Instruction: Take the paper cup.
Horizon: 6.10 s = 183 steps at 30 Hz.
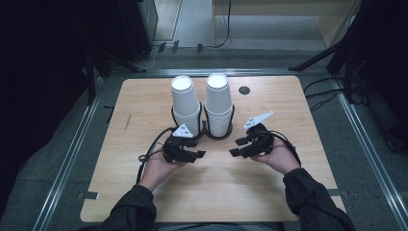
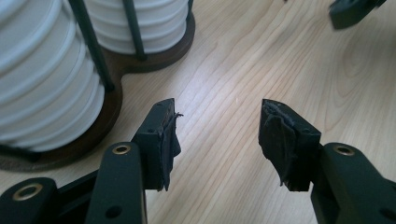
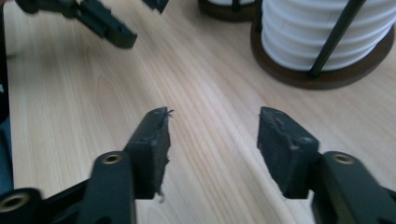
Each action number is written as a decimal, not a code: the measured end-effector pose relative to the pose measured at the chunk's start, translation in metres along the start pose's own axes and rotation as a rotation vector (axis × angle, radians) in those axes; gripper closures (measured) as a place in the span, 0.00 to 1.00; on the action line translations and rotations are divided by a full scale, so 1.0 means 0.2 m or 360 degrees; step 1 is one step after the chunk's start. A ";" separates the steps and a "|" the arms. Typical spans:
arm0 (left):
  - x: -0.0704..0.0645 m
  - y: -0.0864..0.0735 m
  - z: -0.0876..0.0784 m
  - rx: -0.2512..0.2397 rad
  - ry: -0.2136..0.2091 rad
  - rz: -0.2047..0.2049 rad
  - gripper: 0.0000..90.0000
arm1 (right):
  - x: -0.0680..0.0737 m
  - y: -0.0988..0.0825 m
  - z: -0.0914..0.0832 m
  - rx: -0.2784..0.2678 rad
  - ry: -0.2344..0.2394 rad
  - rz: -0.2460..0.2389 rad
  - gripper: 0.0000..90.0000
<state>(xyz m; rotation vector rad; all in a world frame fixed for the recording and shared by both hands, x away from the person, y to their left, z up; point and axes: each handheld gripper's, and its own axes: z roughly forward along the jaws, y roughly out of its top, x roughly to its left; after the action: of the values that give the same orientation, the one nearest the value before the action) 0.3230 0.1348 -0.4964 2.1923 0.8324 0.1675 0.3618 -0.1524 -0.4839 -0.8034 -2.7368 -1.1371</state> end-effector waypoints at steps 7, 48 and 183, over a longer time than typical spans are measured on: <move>-0.01 0.03 0.01 -0.0014 -0.0004 0.0027 0.58 | 0.02 -0.01 -0.01 0.0033 -0.0013 0.0030 0.47; 0.02 0.30 0.04 -0.0150 0.0026 -0.0063 0.98 | 0.00 0.10 -0.18 -0.0031 -0.0128 -0.0050 0.40; -0.01 0.42 0.05 -0.0209 0.0303 -0.0082 0.95 | 0.04 1.16 -0.21 0.0436 -0.0435 -0.0292 0.29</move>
<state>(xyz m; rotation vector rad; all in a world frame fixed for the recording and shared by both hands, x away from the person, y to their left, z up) 0.3670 0.0862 -0.4432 2.0519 0.9545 0.3992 0.4640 -0.0411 -0.3038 -0.7297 -3.1540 -0.6917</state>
